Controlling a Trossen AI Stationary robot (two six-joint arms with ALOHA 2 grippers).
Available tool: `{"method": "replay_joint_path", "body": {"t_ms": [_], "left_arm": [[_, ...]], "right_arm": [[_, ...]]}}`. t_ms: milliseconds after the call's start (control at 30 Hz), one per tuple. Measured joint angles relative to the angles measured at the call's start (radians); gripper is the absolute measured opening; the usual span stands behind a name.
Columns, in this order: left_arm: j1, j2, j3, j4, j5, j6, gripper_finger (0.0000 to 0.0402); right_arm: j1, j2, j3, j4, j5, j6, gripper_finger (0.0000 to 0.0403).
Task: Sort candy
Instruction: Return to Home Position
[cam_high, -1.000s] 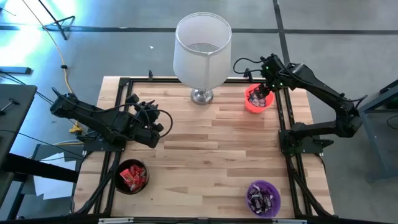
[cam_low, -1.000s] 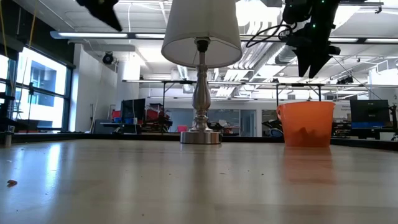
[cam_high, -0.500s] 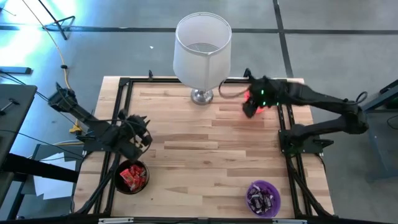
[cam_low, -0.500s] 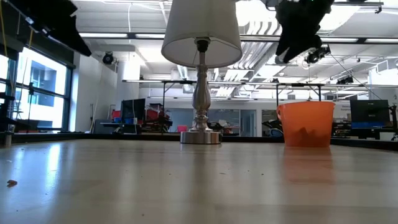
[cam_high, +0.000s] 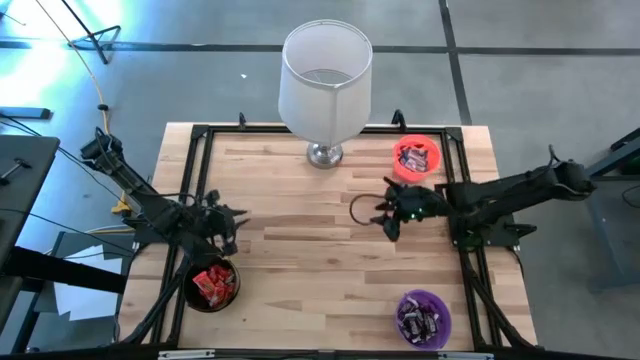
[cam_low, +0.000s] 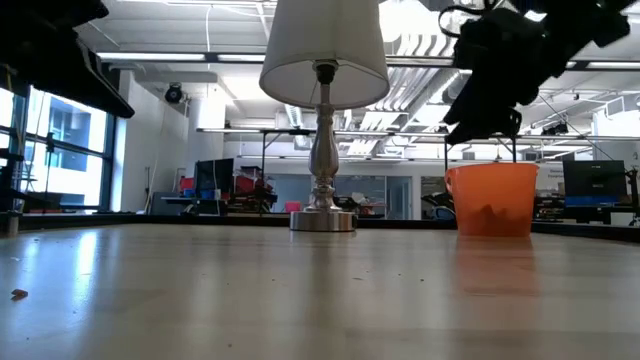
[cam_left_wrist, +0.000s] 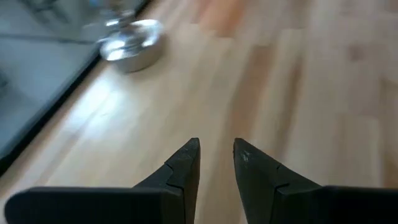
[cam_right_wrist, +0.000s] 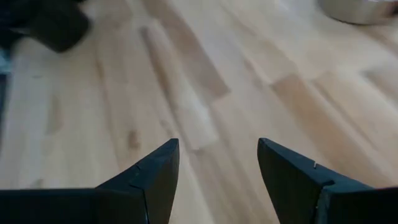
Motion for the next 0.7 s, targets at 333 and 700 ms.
{"method": "replay_joint_path", "body": {"t_ms": [333,700], "left_arm": [[-0.003,-0.130,-0.201,0.270,-0.001,0.184,0.0085],[-0.002,-0.245,-0.356,0.290,-0.052,0.046,0.0085]], "right_arm": [[0.064,0.000,-0.149,0.296,0.002,-0.073,0.0211],[0.064,0.000,-0.243,0.309,0.003,-0.116,0.0211]]}}
